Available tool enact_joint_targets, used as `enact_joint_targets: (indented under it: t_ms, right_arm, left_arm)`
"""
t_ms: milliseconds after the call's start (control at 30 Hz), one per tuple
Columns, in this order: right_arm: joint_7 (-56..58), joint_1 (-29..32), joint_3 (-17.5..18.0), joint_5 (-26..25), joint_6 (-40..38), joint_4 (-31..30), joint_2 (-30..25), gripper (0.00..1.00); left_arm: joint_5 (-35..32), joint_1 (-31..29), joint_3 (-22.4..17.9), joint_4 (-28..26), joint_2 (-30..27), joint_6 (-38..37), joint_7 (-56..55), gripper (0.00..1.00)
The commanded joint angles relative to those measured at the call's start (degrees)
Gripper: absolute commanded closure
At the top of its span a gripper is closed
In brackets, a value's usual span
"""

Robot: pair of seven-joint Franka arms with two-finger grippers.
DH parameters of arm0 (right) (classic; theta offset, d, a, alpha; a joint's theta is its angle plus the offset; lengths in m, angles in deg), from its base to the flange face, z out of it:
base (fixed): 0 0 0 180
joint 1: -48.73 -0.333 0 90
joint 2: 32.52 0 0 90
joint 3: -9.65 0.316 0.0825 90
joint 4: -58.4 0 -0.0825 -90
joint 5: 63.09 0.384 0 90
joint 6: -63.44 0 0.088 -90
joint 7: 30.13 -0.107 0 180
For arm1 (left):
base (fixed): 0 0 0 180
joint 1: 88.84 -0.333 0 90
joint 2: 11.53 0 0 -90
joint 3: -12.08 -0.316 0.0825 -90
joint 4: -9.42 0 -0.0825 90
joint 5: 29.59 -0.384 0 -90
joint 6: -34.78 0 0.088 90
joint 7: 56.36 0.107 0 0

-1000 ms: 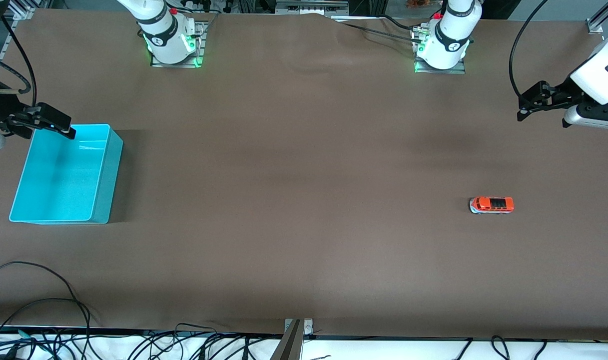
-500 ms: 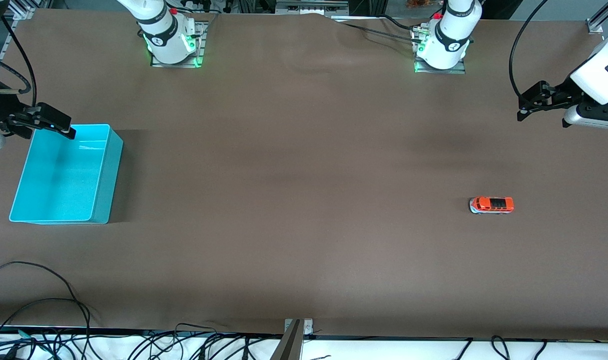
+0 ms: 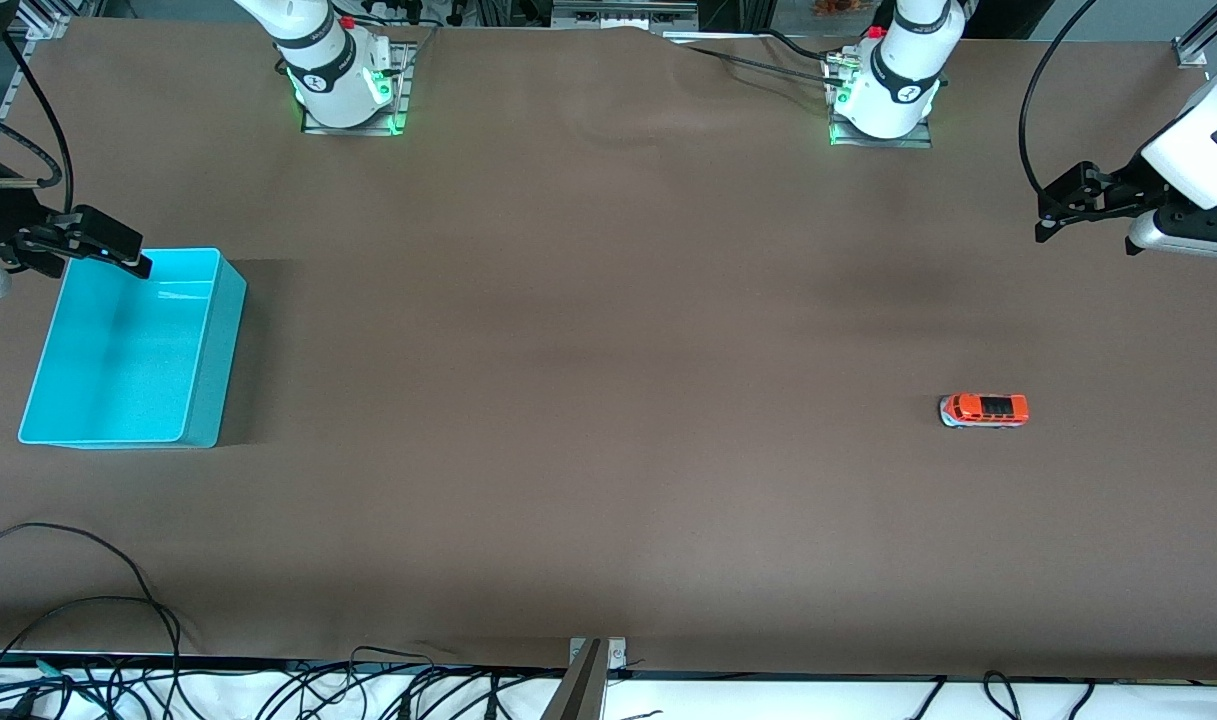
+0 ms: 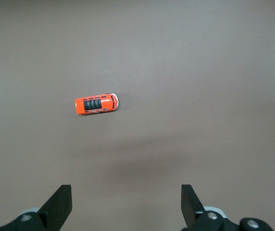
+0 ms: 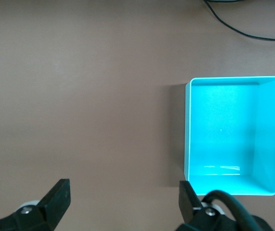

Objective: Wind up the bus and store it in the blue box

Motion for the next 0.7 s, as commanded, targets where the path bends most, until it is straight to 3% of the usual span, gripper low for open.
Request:
enact_joint_targets:
  t_ms: [0,200,667]
  right_arm:
    - [-0.32,-0.08,-0.1,-0.65,-0.41,1.3,0.47,0.0]
    - [-0.32,-0.08,-0.1,-0.65,-0.41,1.3,0.47,0.0]
    - [-0.32,-0.08,-0.1,-0.65,-0.41,1.3,0.47,0.0]
  left_arm:
    - [-0.75,0.03,-0.03,2.07,1.33,-1.55,0.19,0.0]
    - [-0.75,-0.67,-0.12,2.16,3.88,-1.55,4.31,0.0]
    - [-1.28,-2.78,-0.21,2.16,6.87,-1.46,31.02,0.0]
